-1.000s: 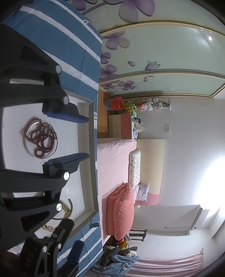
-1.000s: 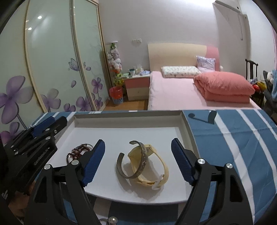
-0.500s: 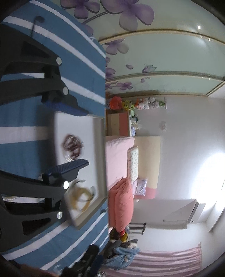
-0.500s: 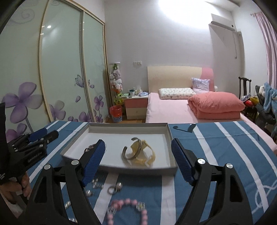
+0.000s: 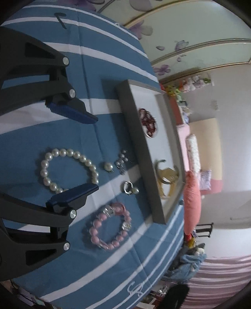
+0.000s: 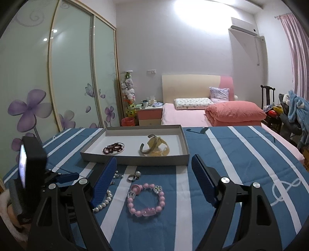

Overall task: Organize jewelry
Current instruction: 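Grasp the pearl bracelet with the left gripper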

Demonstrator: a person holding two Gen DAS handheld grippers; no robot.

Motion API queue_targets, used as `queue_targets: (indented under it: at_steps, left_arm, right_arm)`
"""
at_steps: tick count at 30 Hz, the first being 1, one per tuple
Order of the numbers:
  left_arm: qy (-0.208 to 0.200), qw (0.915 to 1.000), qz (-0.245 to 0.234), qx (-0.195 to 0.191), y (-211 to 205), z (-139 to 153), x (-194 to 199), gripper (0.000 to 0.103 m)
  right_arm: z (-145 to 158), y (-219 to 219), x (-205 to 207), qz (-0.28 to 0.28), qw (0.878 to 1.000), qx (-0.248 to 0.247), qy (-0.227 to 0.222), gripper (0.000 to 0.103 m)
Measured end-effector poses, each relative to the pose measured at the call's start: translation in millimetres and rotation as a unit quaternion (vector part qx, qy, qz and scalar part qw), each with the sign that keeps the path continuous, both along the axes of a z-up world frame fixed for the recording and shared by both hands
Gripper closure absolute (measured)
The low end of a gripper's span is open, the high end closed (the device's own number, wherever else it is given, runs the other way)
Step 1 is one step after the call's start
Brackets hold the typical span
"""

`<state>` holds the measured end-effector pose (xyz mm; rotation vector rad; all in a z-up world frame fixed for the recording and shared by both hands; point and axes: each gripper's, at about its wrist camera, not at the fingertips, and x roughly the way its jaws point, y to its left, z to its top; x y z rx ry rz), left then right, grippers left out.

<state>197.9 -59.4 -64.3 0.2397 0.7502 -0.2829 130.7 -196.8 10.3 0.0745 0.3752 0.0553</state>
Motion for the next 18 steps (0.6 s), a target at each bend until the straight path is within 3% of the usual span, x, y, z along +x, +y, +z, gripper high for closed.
queue_targets:
  at_steps: [2,4,7,13,18]
  left_arm:
    - [0.024,0.9997,0.002,0.009,0,-7,8,0.054]
    - [0.046,0.9988,0.0,0.013,1,-13,11,0.073]
    - [0.057,0.9982,-0.012,0.017,-2,-17,12,0.087]
    - [0.052,0.9979,-0.023,0.031,-7,-18,6,0.093]
    - [0.049,0.9978,0.024,0.036,16,-17,18,0.093]
  right_arm:
    - [-1,-2,-3,-0.002,1.0,0.004,0.0,0.023]
    - [-4,-4,-7,-0.003,1.0,0.006,0.0,0.023]
    - [-7,-6,-6,-0.002,1.0,0.011,0.002,0.023]
    - [-15,-8,-4,0.004,1.0,0.018,0.018,0.023]
    - [-24,-7,1,0.009,0.999,0.013,0.047,0.023]
